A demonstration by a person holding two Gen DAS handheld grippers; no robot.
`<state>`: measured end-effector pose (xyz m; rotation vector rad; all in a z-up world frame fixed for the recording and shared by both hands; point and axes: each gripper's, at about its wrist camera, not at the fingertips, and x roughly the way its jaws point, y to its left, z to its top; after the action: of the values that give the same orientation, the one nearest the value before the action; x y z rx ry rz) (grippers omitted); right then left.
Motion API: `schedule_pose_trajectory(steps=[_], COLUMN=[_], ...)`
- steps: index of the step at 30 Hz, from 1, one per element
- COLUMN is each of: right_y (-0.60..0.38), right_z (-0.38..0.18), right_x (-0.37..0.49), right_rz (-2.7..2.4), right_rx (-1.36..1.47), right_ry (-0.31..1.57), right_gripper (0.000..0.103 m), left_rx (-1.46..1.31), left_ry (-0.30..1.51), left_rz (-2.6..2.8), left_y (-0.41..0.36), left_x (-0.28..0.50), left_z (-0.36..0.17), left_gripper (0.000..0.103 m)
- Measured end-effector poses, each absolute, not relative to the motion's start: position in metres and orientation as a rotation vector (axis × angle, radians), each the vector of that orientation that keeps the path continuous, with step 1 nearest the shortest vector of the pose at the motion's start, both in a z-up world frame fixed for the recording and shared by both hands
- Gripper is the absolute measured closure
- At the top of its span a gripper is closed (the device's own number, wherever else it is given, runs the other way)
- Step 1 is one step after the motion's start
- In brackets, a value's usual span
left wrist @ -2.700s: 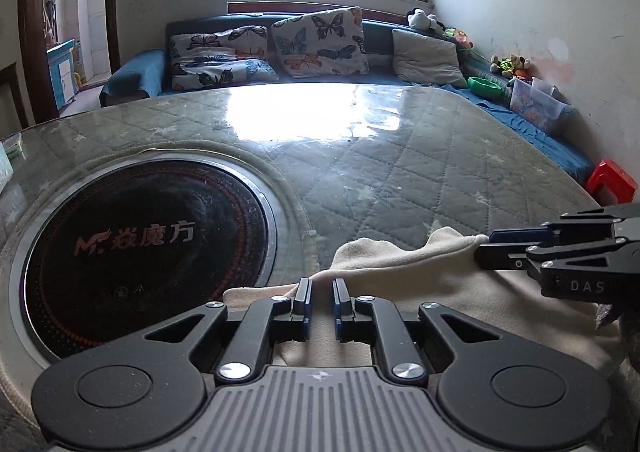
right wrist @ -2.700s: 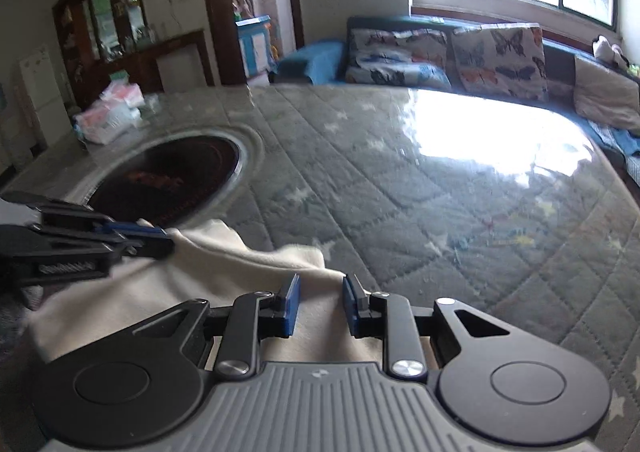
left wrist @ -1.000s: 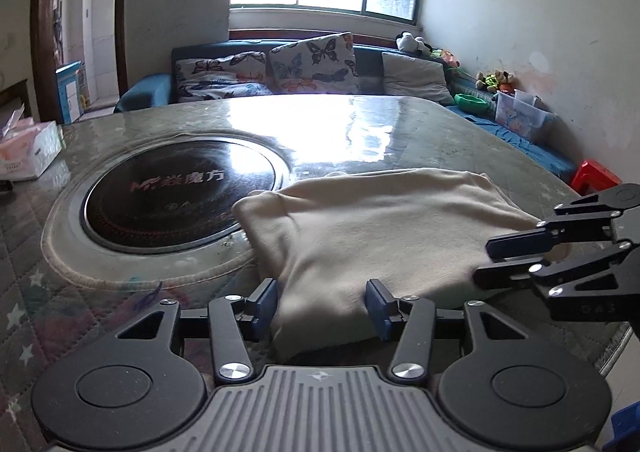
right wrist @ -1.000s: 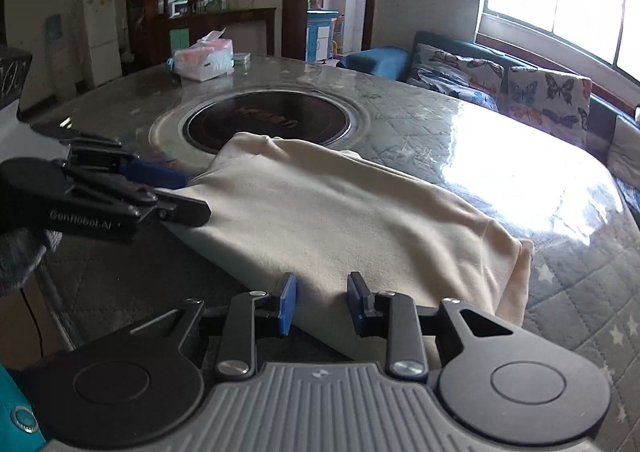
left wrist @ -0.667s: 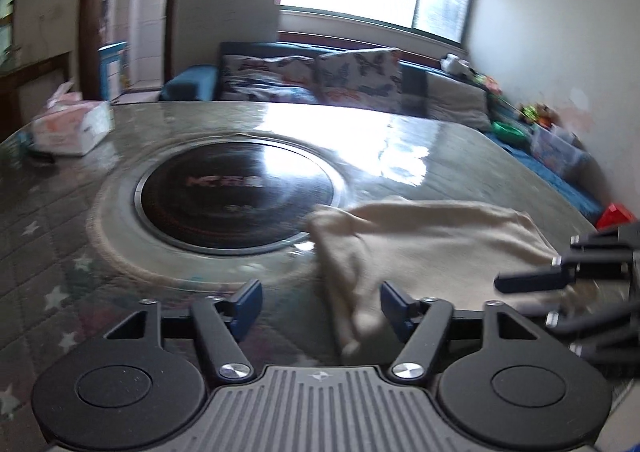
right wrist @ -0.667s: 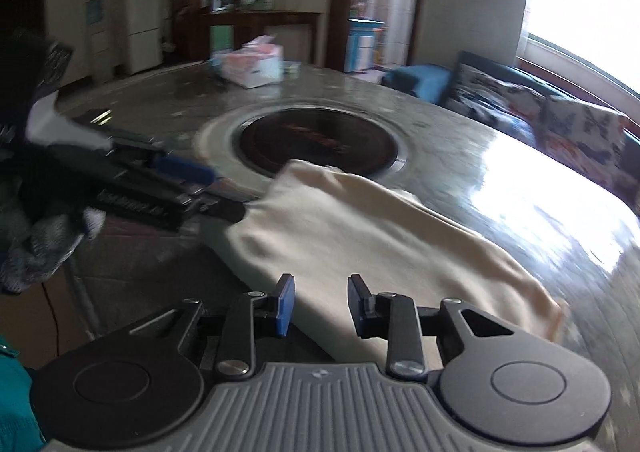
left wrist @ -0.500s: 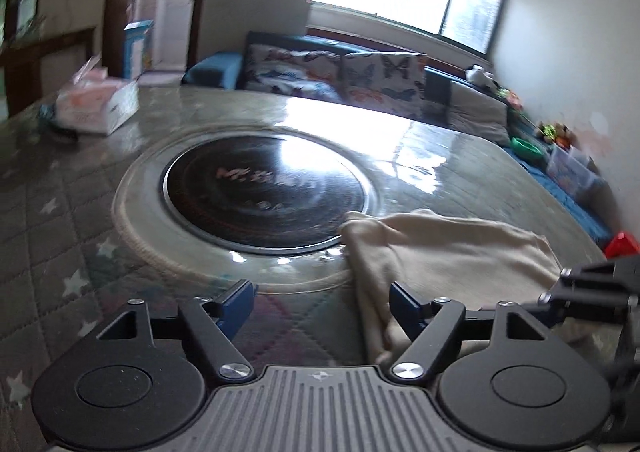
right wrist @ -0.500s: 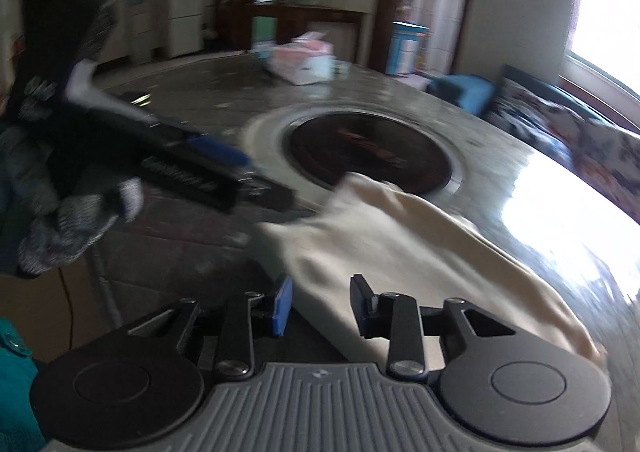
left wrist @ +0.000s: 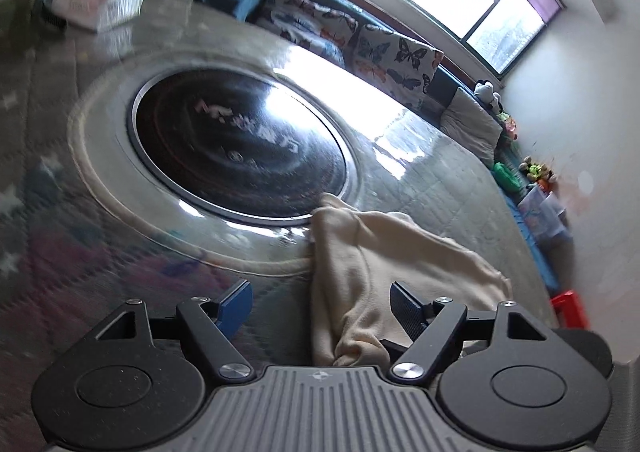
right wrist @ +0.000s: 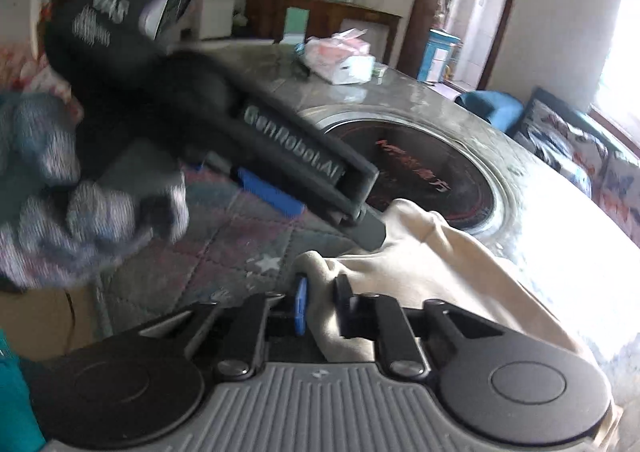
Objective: Fold clothes
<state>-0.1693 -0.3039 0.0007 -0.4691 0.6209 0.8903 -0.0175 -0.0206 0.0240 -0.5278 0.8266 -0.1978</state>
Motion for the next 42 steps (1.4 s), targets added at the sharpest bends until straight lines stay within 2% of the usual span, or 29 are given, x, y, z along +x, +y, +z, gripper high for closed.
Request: schedule_pose_trajectory(steps=[6,11,12,14,16,17,20,36,42], right_y=[-0.325,-0.342,-0.345,-0.35,-0.355,-0.357,-0.366,-0.506,-0.526], right_z=[0.021,0.033,0.035,0.034,0.033,0.032,0.03,0.013,-0.012], right_x=[-0.173,-0.175,-0.176,-0.179,-0.181,-0.181,-0.181,-0.108,-0.076], right_rz=[0.888,0.896,0.902,0.915,0.924,0.921,0.903,0.34,0.291], right_rx=[-0.372,-0.3,-0.292,-0.283,-0.277,-0.273,-0.243,0.019,0.102], right_ry=[0.59,0.576,0.577,0.586,0.598,0.604,0.614,0.686,0.733], right_gripper=[0.093,0.093,0.093,0.093,0.092,0.091,0.084,0.081,0.07], left_rx=[-0.708,-0.788,-0.796,-0.81,-0.807,-0.799,-0.773,-0.672,-0.634], left_ry=[0.885,0.909,0.917,0.935,0.943,0.941,0.934,0.914,0.915], left_rz=[-0.205,-0.222,-0.233,-0.252,-0.26,-0.262,-0.266,-0.261,-0.261], left_y=[-0.019,-0.023,-0.024,-0.026,-0.027,-0.027,-0.025,-0.034,-0.039], left_x=[0.001,0.012,0.014,0.016,0.017,0.017,0.016,0.012,0.014], left_z=[0.018,0.013,0.012,0.007,0.003,0.003,0.002,0.009,0.012], left_gripper=[0.025,0.029,0.032,0.056,0.074,0.078,0.08,0.08,0.08])
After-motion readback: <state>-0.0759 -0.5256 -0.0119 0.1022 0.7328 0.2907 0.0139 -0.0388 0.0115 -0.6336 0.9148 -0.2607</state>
